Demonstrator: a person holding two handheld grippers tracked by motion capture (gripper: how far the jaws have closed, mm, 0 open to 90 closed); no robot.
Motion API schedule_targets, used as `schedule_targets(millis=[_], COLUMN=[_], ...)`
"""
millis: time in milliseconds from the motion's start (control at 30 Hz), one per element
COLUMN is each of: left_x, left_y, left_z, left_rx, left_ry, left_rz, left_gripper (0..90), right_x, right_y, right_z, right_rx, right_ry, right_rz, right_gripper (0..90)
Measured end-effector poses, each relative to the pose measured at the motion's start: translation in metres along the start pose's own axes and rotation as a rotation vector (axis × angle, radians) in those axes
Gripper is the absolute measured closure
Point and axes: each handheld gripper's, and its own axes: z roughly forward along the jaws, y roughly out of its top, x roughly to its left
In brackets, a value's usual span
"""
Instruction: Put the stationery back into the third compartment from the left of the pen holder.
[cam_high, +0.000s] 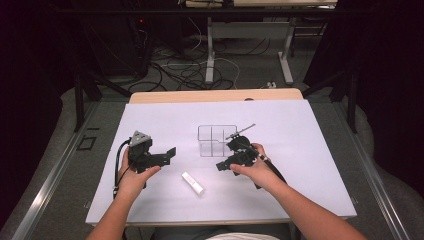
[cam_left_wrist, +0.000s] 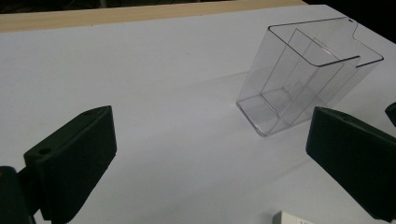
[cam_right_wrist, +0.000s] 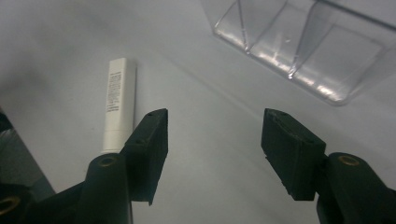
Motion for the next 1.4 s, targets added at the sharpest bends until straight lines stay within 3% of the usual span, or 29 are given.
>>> schedule_targets(millis=[67, 100, 133, 167, 200, 233, 267, 300, 333, 467, 500, 533, 567, 600, 633, 733, 767, 800, 833, 867, 933, 1100, 1133, 1167, 1233, 1267, 1300, 1367, 1400], left_x=[0.001, 0.001, 0.002, 0.002, 0.002, 0.002, 0.002, 0.001, 0.001, 0.001, 0.001, 0.001, 0.002, 0.002, 0.002, 0.002, 0.003, 0.003, 0.003, 0.003, 0.003, 0.003, 0.003, 0.003, 0.003, 0.003, 0.003, 0.003, 0.003], left_y=[0.0, 0.0, -0.001, -0.001, -0.001, -0.001, -0.001, -0.001, -0.001, -0.001, -0.002, -0.002, -0.002, -0.002, -0.002, -0.002, -0.002, -0.002, -0.002, -0.002, -0.002, -0.003, -0.003, -0.003, -0.003, -0.003, -0.003, -0.003, -0.003], left_z=[0.0, 0.0, 0.0, 0.0, 0.0, 0.0, 0.001, 0.001, 0.001, 0.001, 0.001, 0.002, 0.002, 0.002, 0.002, 0.002, 0.001, 0.001, 0.001, 0.001, 0.002, 0.002, 0.002, 0.002, 0.002, 0.002, 0.002, 0.003, 0.003], left_rx=[0.003, 0.003, 0.003, 0.003, 0.004, 0.004, 0.004, 0.002, 0.004, 0.01, 0.01, 0.012, 0.014, 0.014, 0.015, 0.015, 0.015, 0.015, 0.015, 0.013, 0.016, 0.021, 0.021, 0.021, 0.023, 0.022, 0.023, 0.02, 0.02], left_ry=[-0.001, 0.001, 0.003, 0.003, 0.003, 0.004, 0.003, 0.004, 0.005, 0.006, 0.008, 0.01, 0.011, 0.012, 0.012, 0.014, 0.014, 0.014, 0.016, 0.016, 0.015, 0.015, 0.014, 0.015, 0.014, 0.014, 0.014, 0.014, 0.014], left_rz=[-0.006, -0.009, -0.009, -0.01, -0.01, -0.009, -0.01, -0.01, -0.007, -0.003, -0.003, -0.003, -0.003, -0.003, -0.003, -0.002, -0.002, -0.004, -0.001, 0.002, -0.005, -0.006, -0.007, -0.007, -0.007, -0.006, -0.007, -0.005, -0.005], left_gripper=[2.1, 2.2, 2.2, 2.3, 2.4, 2.5, 2.6, 2.7, 2.8, 3.5, 3.7, 3.7, 3.8, 3.8, 3.8, 3.9, 3.9, 4.0, 4.0, 4.0, 4.1, 4.3, 4.3, 4.3, 4.3, 4.3, 4.3, 4.3, 4.3], right_x=[0.002, 0.003, 0.005, 0.007, 0.007, 0.008, 0.009, 0.012, 0.013, 0.022, 0.023, 0.026, 0.028, 0.032, 0.032, 0.04, 0.04, 0.044, 0.043, 0.045, 0.047, 0.053, 0.054, 0.054, 0.055, 0.056, 0.056, 0.058, 0.057], right_y=[0.003, 0.003, 0.004, 0.003, 0.005, 0.008, 0.006, 0.006, 0.008, 0.008, 0.009, 0.009, 0.009, 0.01, 0.01, 0.01, 0.01, 0.009, 0.01, 0.009, 0.009, 0.008, 0.006, 0.008, 0.007, 0.005, 0.007, 0.007, 0.007], right_z=[0.002, 0.008, 0.009, 0.017, 0.018, 0.016, 0.023, 0.027, 0.025, 0.037, 0.04, 0.041, 0.045, 0.047, 0.049, 0.055, 0.058, 0.058, 0.06, 0.061, 0.064, 0.068, 0.071, 0.07, 0.071, 0.074, 0.072, 0.072, 0.074], right_rx=[0.07, 0.039, 0.079, 0.047, 0.074, 0.155, 0.109, 0.108, 0.163, 0.167, 0.181, 0.193, 0.186, 0.202, 0.197, 0.219, 0.209, 0.22, 0.224, 0.233, 0.232, 0.247, 0.215, 0.255, 0.261, 0.225, 0.268, 0.279, 0.272], right_ry=[0.001, 0.024, 0.014, 0.029, 0.036, 0.029, 0.042, 0.052, 0.043, 0.059, 0.06, 0.057, 0.061, 0.057, 0.066, 0.072, 0.081, 0.081, 0.077, 0.079, 0.1, 0.108, 0.115, 0.114, 0.113, 0.114, 0.11, 0.109, 0.121], right_rz=[-0.006, -0.007, -0.012, 0.003, -0.015, -0.033, -0.028, -0.026, -0.026, -0.04, -0.07, -0.054, -0.075, -0.057, -0.087, -0.073, -0.099, -0.067, -0.105, -0.09, -0.114, -0.11, -0.102, -0.117, -0.119, -0.105, -0.116, -0.089, -0.113], right_gripper=[46.1, 47.0, 48.1, 48.7, 49.4, 50.1, 50.4, 50.4, 50.4, 50.6, 50.5, 50.4, 50.3, 50.2, 50.2, 50.2, 50.3, 50.3, 50.3, 50.3, 50.7, 51.2, 51.4, 51.6, 51.9, 52.4, 52.9, 54.3, 54.8])
